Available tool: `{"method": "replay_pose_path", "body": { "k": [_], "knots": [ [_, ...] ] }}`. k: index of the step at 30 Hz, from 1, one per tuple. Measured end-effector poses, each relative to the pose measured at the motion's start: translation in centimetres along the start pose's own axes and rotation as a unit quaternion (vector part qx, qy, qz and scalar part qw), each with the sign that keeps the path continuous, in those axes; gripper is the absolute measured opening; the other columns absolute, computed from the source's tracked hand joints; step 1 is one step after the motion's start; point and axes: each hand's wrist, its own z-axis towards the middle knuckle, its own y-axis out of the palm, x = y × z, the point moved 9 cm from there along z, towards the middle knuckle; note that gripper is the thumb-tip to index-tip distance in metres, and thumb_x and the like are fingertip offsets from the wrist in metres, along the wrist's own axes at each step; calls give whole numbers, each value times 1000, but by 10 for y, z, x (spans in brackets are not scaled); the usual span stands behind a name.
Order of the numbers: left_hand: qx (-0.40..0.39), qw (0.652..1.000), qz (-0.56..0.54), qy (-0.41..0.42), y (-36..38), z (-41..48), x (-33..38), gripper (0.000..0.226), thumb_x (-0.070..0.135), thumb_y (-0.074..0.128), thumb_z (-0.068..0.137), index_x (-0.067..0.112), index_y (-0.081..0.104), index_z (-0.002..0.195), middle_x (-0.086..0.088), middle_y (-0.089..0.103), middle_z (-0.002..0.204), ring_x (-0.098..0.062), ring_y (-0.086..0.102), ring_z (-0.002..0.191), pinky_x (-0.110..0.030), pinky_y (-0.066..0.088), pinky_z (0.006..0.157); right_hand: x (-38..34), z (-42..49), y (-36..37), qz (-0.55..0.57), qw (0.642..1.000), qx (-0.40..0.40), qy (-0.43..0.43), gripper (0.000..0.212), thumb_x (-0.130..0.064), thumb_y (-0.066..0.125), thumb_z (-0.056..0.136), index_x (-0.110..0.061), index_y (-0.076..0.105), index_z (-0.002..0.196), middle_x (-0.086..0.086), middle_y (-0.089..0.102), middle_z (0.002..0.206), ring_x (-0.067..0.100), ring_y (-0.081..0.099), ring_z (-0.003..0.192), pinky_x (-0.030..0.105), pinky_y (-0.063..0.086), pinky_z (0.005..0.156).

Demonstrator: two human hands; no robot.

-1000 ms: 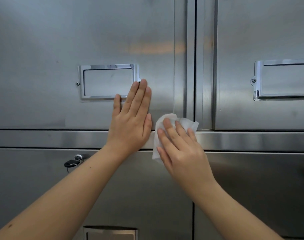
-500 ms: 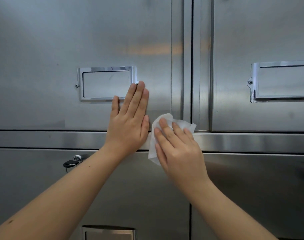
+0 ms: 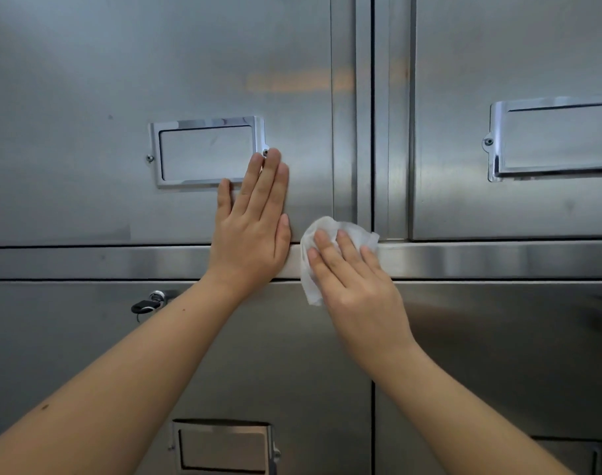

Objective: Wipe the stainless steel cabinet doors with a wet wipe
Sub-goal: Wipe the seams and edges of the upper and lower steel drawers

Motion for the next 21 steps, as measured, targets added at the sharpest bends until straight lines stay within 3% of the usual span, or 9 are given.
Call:
{"method": "replay_pose_path", "body": {
  "k": [7, 12, 21],
  "knots": [
    [-29, 998, -54, -29, -4, -28, 9, 56, 23, 30, 94, -1, 31, 144, -17, 30, 151, -23, 20, 141, -52, 15, 110, 2, -40, -22, 31, 999, 1, -42, 34, 1, 48, 85, -1, 66, 114, 16, 60, 125, 35, 56, 116, 43, 42, 99],
    [-41, 995, -75, -44, -2, -63, 27, 56, 23, 33, 93, 2, 27, 145, -12, 26, 152, -15, 10, 144, -52, 11, 112, 5, -66, -27, 41, 998, -20, -38, 39, 3, 49, 86, -3, 57, 124, 14, 55, 130, 34, 52, 121, 42, 35, 105],
    [-90, 988, -98, -78, -13, -122, 38, 56, 22, 35, 91, 4, 27, 144, -12, 24, 152, -17, 13, 144, -51, 10, 113, -7, -95, -34, 79, 995, -57, -24, 38, 1, 49, 89, -4, 52, 127, 14, 53, 133, 34, 48, 124, 40, 30, 110]
  ]
}}
